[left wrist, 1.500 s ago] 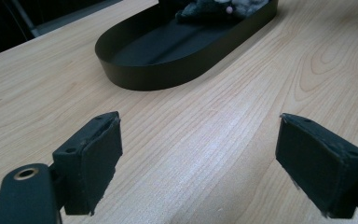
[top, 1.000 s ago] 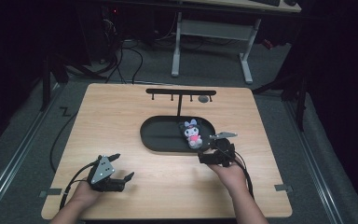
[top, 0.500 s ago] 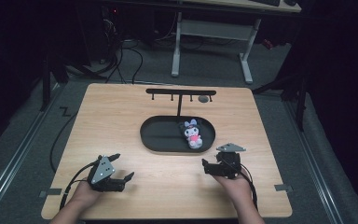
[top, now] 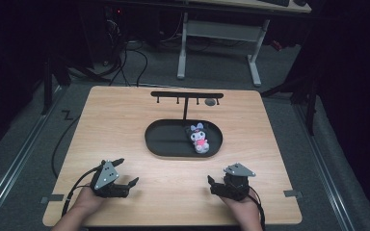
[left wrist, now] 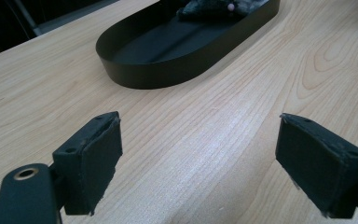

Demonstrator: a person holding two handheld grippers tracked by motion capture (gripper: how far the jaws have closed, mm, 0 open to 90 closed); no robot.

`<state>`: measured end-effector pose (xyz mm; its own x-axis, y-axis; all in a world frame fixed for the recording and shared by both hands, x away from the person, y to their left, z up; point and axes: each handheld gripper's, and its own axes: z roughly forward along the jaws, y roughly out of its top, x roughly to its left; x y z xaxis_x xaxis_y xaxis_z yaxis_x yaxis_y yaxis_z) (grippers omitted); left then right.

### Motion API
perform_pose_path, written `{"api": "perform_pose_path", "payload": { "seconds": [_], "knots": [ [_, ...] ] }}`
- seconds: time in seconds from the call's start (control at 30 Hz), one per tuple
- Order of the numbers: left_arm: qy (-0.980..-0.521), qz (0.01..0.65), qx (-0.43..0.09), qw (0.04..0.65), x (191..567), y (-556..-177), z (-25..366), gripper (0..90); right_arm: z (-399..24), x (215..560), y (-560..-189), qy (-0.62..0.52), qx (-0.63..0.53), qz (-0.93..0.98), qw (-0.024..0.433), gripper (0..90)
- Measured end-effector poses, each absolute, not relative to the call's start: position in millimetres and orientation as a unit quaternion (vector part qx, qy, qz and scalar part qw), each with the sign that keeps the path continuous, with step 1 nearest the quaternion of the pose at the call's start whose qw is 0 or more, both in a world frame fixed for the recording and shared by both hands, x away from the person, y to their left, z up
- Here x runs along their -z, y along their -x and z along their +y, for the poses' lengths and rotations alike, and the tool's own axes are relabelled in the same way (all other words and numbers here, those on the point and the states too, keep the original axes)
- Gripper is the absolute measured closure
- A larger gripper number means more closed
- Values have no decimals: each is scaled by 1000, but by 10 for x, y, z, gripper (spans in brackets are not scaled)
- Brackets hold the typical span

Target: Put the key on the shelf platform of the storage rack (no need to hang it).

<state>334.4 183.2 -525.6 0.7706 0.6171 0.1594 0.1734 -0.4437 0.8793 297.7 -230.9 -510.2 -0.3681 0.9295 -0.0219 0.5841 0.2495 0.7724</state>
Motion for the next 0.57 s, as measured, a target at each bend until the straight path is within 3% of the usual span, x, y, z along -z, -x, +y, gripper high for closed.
{"api": "perform_pose_path", "payload": {
  "seconds": [0.2,0.57],
  "knots": [
    [-816,241,-234,470,5252,-3353,1828,154,-2368,5095,-2777,-501,-381,732,263,143],
    [-817,243,-230,470,5248,-3366,1829,154,-2373,5151,-2798,-509,-373,732,258,143]
  ]
}}
